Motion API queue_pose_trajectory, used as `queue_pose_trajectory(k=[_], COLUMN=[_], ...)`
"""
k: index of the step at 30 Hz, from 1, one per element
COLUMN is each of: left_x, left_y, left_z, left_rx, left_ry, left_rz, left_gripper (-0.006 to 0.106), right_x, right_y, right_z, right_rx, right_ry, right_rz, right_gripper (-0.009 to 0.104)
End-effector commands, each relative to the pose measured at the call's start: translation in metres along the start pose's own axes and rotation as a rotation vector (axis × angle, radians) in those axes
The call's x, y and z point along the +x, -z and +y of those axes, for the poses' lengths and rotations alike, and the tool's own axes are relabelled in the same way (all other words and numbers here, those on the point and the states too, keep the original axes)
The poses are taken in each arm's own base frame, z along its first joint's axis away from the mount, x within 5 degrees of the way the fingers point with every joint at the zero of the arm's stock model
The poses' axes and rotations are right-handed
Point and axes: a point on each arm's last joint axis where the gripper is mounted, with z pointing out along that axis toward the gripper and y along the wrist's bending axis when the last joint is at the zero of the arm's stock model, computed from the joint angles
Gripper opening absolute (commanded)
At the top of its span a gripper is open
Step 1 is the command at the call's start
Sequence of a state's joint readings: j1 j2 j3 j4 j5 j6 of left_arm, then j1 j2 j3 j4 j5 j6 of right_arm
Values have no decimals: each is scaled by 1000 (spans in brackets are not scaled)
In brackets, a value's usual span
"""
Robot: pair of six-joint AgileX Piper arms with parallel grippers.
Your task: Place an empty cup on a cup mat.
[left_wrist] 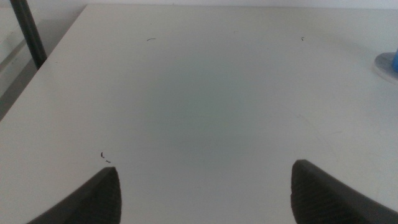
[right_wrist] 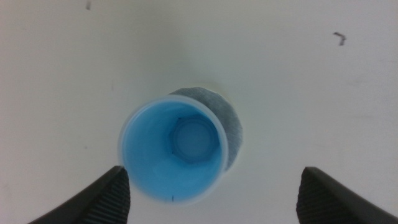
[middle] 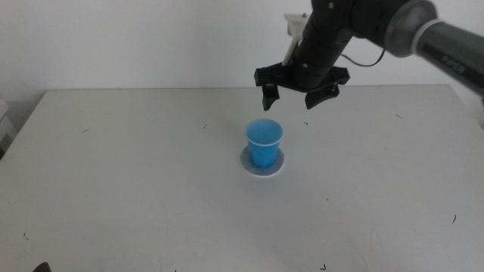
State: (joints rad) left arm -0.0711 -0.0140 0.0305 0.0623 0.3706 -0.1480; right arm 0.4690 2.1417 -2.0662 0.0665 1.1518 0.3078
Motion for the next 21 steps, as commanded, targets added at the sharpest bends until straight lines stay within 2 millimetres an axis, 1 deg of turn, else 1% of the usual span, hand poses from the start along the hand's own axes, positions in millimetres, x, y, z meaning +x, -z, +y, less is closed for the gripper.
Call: queue_pose_trajectory(k=[1,3,4,6,7,9,10,13,15,19,21], left_x=[-8,-8,-8,-8,-8,-8,-8,-8,-8,-8,-8], left_y=[2,2,2,2,2,2,2,2,2,2,2], left_z=[-1,-1,-1,-1,-1,-1,-1,-1,-1,-1,-1], left_rx=[10,10,10,10,10,10,10,10,10,10,10], left_ry=[8,8,8,8,8,8,8,8,8,8,8], left_rz=[-84,-84,-84,-84,-84,-84,-84,-84,-84,-84,-84], left_gripper=[105,105,105,105,105,105,105,105,105,105,105], right_x=[-3,8,13,28,34,54,62,95,119,168,196], right_y=[80,109,119,146,157,182,190,219,231,236,236], right_z=[-8,-17,-22,-32,-36,-44,-48,-61,-71,-87,-95], right_rx=[-27,-29,-26,-22,-21,-18,-15,10,35,44,47], right_ry=[15,14,12,15,15,8,7,17,20,9,13], right_rz=[-183,-242,-258,-313,-335,-384,-405,-497,-554,-642,-693], right_gripper=[73,73,73,73,73,73,73,73,73,73,73])
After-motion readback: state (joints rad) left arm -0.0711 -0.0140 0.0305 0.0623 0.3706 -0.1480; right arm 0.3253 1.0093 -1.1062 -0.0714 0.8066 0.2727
